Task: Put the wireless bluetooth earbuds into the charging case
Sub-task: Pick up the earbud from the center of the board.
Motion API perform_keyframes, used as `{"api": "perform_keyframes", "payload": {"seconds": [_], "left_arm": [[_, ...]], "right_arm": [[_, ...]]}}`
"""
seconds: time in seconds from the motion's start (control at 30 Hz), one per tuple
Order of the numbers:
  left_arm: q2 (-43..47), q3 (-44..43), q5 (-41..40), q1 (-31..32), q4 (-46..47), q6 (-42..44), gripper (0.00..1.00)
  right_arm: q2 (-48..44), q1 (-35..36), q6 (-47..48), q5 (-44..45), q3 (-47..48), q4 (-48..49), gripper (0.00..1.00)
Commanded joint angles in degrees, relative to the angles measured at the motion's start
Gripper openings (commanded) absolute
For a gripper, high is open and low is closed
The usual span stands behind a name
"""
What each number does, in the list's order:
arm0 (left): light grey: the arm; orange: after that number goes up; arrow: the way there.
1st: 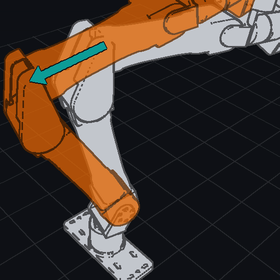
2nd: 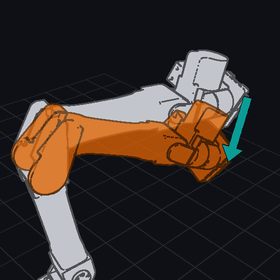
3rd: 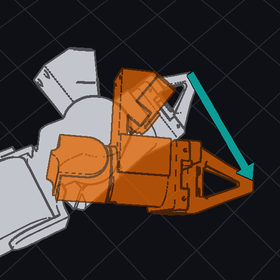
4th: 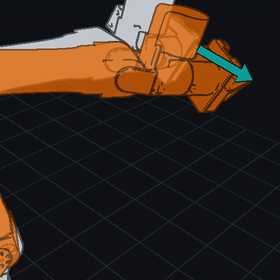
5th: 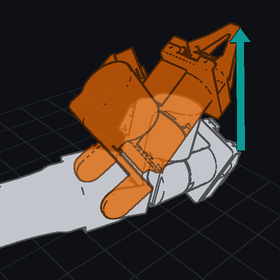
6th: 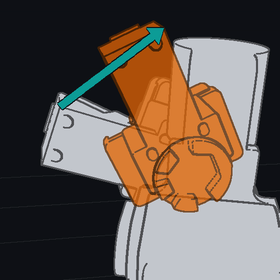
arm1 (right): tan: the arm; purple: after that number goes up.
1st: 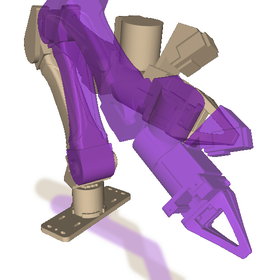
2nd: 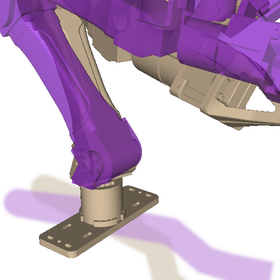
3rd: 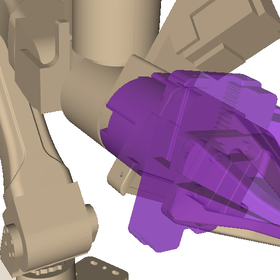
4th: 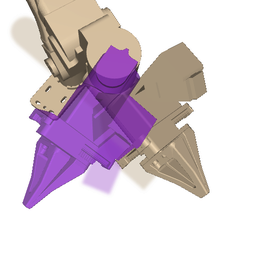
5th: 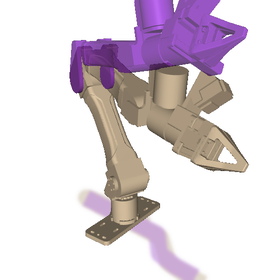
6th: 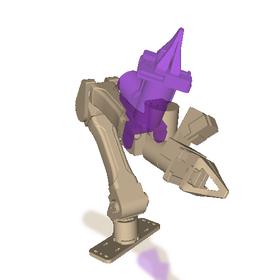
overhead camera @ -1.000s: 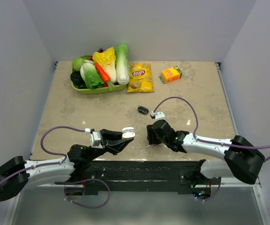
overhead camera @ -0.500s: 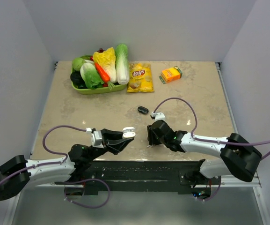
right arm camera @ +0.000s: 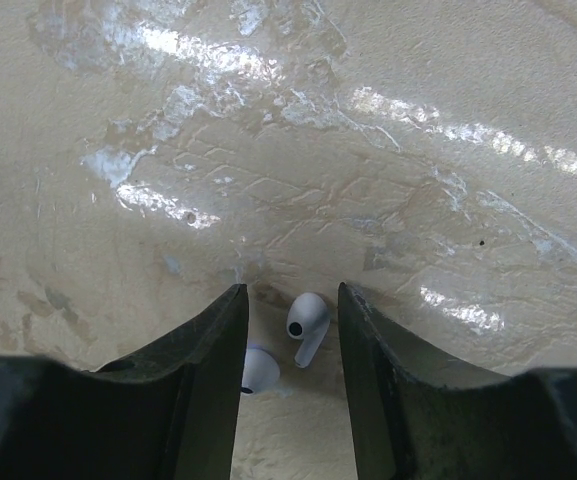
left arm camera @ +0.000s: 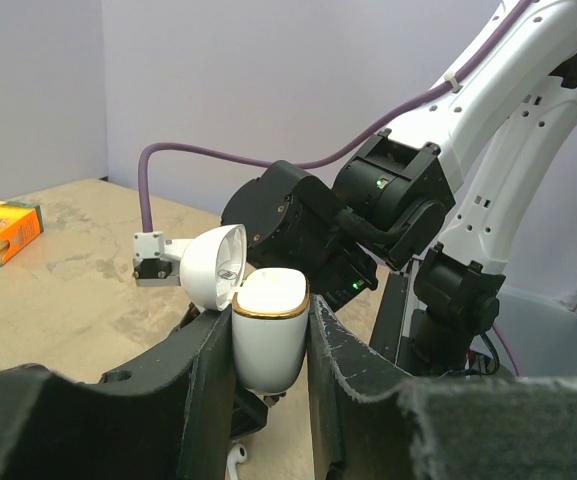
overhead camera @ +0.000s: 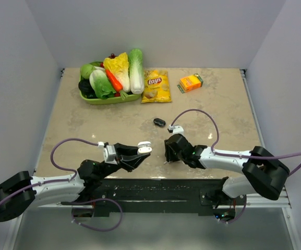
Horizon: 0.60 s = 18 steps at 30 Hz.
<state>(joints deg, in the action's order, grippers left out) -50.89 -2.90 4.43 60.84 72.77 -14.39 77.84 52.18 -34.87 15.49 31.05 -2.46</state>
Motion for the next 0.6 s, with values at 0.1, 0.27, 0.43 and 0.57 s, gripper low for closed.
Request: {"api": "perform_keyframes", "payload": {"seconds": [0.1, 0.27, 0.43, 0.57], "left_arm": [[-0.5, 6.2, -0.4, 0.2, 6.9, -0.1, 0.00], [-1.0, 6.1, -0.2, 0.2, 7.4, -0.2, 0.00], [-1.8, 6.2, -0.3, 0.2, 7.8, -0.3, 0.00], [-2.2, 6.2, -0.1, 0.2, 8.2, -0.5, 0.00]], "right_arm": [[0.7, 0.1, -1.3, 0.2, 1.1, 0.0, 0.41], [0.6, 0.6, -1.7, 0.2, 1.4, -1.4, 0.41], [0.2, 2.0, -2.5, 1.6, 1.8, -3.7, 0.45], [0.5, 3.3, -3.3, 3.1, 2.2, -5.4, 0.45]]}}
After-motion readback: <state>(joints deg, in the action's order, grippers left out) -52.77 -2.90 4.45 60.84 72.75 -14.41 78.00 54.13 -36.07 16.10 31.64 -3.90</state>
